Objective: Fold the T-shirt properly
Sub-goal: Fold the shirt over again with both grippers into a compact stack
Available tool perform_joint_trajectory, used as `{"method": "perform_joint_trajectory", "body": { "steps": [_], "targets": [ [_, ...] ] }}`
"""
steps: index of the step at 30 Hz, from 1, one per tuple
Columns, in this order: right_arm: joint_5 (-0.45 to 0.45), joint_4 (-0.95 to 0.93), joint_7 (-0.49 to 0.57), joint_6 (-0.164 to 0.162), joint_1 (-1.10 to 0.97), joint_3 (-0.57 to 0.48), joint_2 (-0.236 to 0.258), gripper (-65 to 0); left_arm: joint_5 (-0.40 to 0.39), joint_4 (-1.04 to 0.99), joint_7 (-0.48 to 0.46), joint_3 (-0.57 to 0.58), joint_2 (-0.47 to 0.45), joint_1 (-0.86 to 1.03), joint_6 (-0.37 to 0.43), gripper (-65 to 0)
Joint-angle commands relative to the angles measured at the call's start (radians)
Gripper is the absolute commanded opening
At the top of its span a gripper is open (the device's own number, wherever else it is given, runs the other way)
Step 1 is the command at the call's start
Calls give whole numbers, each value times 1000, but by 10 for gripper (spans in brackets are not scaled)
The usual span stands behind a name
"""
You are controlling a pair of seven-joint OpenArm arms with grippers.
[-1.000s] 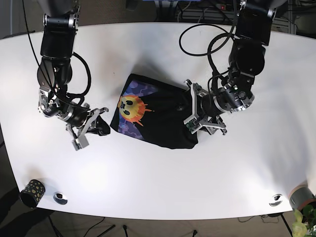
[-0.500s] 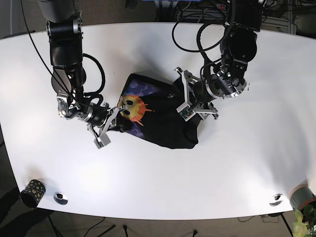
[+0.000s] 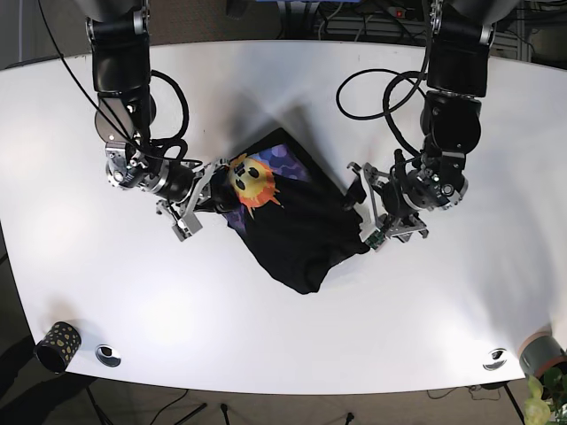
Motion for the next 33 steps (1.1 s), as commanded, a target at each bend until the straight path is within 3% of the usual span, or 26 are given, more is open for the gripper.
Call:
{"method": "perform_joint_trajectory", "body": {
  "steps": [1,9,18,25,30,33],
  "targets": [
    [4,51,-24,-2,31,52,19,-621,-23,106,-8,-3,7,-26,-6,-267],
    [1,-6,-26,-2,73,61,25,-621,-17,295,67,-37,15,-11,0,-267],
    [8,-9,-29,-2,8,60,14,-621,3,375,108,-86,110,65,17,-265],
    [4,161,-36,-2,-128,57,-82,-621,64,368,102,-78,188,80,172,-261],
    [4,238,-147,-2,-164,57,-174,-621,60,368,101,-76,198,82,270,-260],
    [2,282,-194,-2,-168,20,-193,-621,60,347,101,-64,198,80,309,-260]
  ]
}}
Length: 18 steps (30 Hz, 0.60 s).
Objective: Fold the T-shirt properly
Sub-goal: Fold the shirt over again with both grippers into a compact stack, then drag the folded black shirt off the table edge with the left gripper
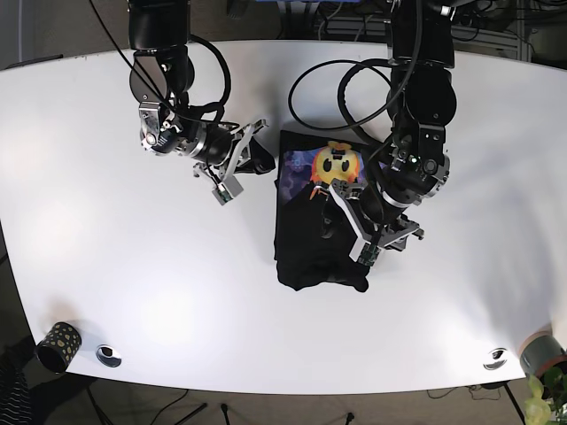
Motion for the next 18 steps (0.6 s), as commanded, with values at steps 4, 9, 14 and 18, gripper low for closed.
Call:
{"method": "perform_joint_trajectory", "body": {
  "steps": [4,9,14,18],
  "targets": [
    [24,86,12,9,14,-36,22,-621,-4,-31,-53,20,0,-22,53,-260],
    [25,86,12,10,19,-9,45,-621,-2,-101,-128,52,0,-10,136,-213],
    [25,86,12,10,20,-7,62,-621,-2,-189,-197,120,-2,-10,225,-143],
    [30,86,12,10,20,-7,65,-621,-2,-286,-225,167,-5,-10,228,-144]
  ]
}}
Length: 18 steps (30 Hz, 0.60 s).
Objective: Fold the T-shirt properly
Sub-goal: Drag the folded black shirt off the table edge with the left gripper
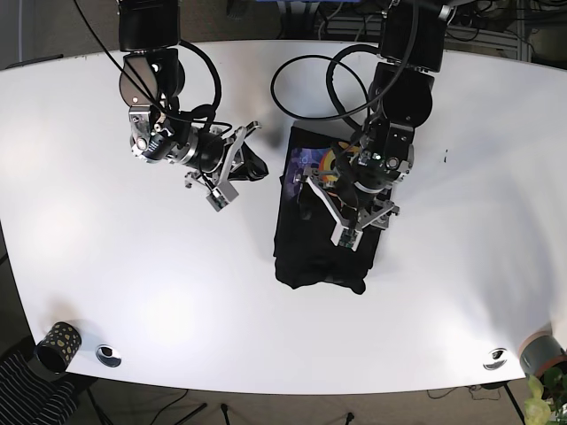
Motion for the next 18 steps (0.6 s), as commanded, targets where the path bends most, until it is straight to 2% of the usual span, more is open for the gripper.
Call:
{"method": "perform_joint_trajectory", "body": {
  "steps": [1,4,8,12,14,18],
  "targets": [
    [19,19,22,7,18,5,9,-621,-3,-35,-37,12,-1,-14,1,-144],
    [19,19,22,7,18,5,9,-621,-3,-106,-50,6,-21,-5,1,-144],
    [19,35,20,7,18,5,9,-621,-9,-208,-54,12,-107,6,-1,-144],
    [19,38,20,7,18,5,9,-621,-12,-259,-47,-61,-203,8,-10,-144],
    [19,38,20,7,19,5,11,-621,-12,-273,-46,-117,-242,9,-47,-144],
    [19,38,20,7,29,5,11,-621,-9,-336,-11,-255,-337,8,-203,-144]
  ]
}}
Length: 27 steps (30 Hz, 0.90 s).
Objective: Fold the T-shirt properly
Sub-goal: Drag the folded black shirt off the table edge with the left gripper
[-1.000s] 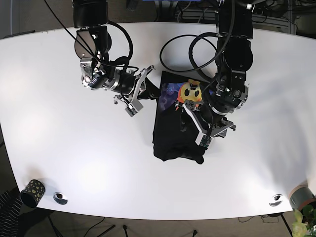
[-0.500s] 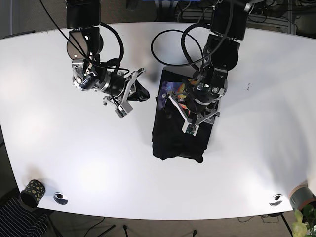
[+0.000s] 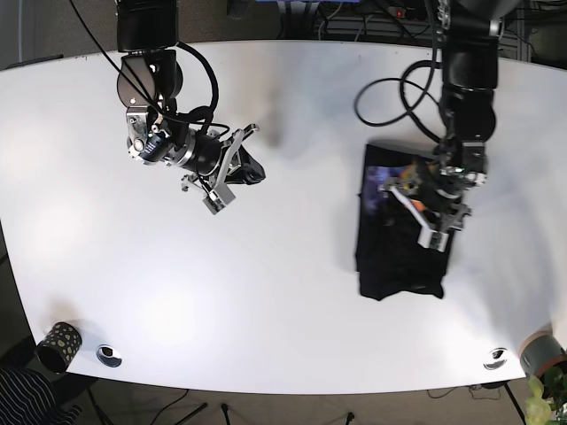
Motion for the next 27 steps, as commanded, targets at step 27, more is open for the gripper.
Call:
{"method": "perform_joint_trajectory", "body": {
  "steps": [27],
  "targets": [
    [10,122,20,7,34,2,21,-621,103,-578,-41,-179,-569,17,-162,-144]
  ]
}}
